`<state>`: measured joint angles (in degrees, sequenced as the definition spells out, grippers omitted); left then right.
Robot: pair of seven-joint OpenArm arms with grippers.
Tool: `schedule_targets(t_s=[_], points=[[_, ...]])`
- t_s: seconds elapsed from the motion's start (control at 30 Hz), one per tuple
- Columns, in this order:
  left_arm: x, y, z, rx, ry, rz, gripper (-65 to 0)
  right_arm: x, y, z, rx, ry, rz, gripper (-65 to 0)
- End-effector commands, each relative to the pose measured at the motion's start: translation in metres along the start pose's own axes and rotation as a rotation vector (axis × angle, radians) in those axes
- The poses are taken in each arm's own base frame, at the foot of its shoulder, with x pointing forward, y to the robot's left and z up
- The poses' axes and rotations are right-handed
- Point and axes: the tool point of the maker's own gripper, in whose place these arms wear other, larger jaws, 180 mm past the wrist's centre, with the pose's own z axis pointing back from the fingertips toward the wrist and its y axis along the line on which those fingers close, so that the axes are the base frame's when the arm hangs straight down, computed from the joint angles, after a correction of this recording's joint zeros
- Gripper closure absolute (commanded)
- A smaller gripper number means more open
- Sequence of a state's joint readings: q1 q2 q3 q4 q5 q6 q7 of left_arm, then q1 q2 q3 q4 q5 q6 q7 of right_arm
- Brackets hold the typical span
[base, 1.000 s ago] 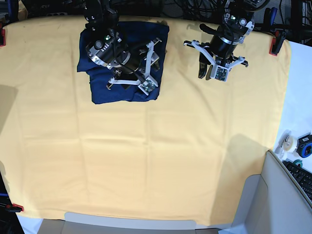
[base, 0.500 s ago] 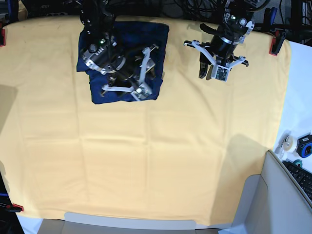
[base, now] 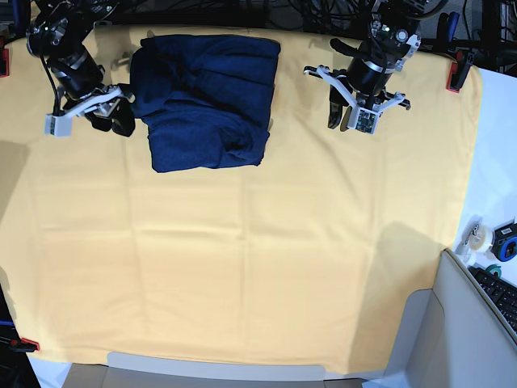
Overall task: Fold the T-shirt properly
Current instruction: 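Push the shirt's side edge inward with the right gripper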
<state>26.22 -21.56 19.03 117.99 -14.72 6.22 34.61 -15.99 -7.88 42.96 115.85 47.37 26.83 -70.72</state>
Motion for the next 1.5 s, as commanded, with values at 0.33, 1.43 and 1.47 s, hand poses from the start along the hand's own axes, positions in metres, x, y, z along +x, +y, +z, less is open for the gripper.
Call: schedule_targets(t_s=[0.33, 1.43, 1.47], points=[[0.009, 0.000, 0.002, -0.002, -0.033, -0.004, -11.2, -0.014, -0.003, -0.002, 0.103, -0.023, -0.274, -32.3], [0.005, -0.005, 0.003, -0.005, -0.024, 0.016, -11.2, -0.040, 0.119, -0.022, 0.445, 0.221, 0.071, -0.5], [0.005, -0.005, 0.002, -0.005, -0.025, 0.016, -11.2, -0.043, 0.125, -0.023, 0.466, 0.238, 0.089, -0.5]])
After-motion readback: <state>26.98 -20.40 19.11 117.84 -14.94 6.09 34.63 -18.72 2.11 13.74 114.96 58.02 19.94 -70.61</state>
